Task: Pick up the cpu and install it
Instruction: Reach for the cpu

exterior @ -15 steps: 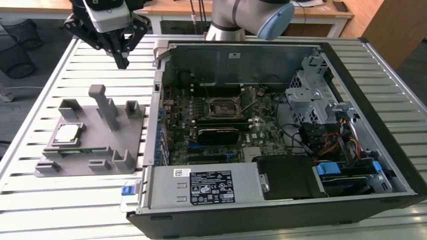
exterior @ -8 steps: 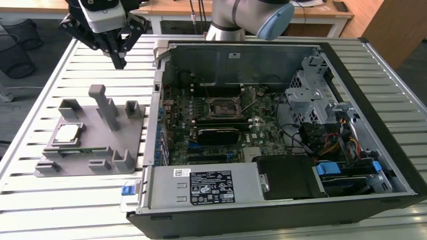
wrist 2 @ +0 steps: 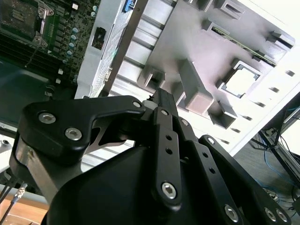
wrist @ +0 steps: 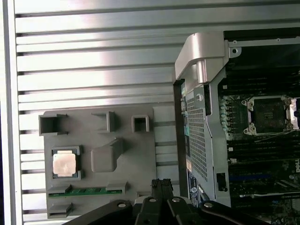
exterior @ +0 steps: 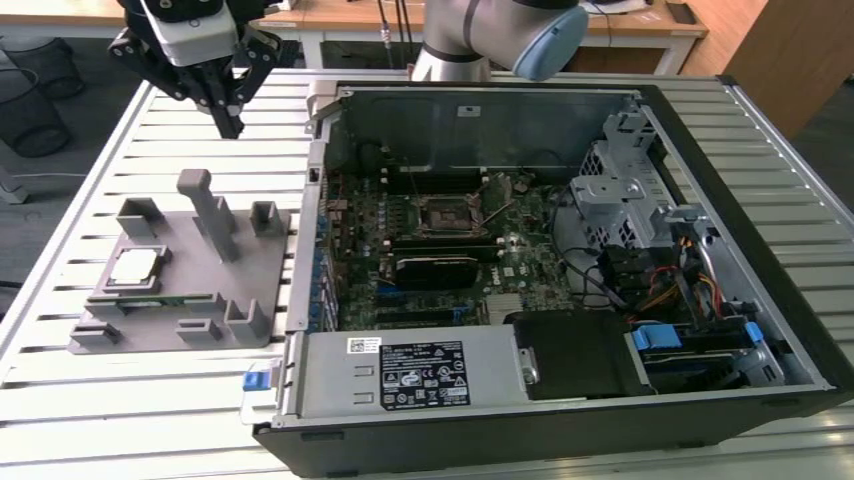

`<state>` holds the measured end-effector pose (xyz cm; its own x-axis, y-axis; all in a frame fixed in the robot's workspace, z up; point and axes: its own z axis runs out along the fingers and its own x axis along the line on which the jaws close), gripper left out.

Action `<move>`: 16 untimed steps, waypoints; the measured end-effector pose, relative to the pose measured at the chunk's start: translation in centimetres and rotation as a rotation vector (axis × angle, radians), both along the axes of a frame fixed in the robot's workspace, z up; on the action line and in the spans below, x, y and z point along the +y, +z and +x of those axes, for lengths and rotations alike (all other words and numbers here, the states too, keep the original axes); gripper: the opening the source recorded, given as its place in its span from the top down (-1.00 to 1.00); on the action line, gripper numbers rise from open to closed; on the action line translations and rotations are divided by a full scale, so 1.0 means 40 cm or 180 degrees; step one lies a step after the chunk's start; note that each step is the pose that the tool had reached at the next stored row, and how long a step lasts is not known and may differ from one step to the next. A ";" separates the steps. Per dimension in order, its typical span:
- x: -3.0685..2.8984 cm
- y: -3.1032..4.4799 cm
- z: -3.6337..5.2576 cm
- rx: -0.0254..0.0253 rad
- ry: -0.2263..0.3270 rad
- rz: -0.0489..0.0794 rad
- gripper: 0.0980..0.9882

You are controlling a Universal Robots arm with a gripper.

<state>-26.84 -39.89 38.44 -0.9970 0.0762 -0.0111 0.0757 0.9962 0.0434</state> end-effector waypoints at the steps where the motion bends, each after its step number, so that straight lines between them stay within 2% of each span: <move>1: 0.000 0.000 -0.002 0.0000 0.0000 0.0000 0.98; 9: 0.000 0.000 -0.020 0.0000 0.0000 0.0000 0.98; 16: 0.000 -0.001 -0.045 0.0005 0.0000 0.0000 0.98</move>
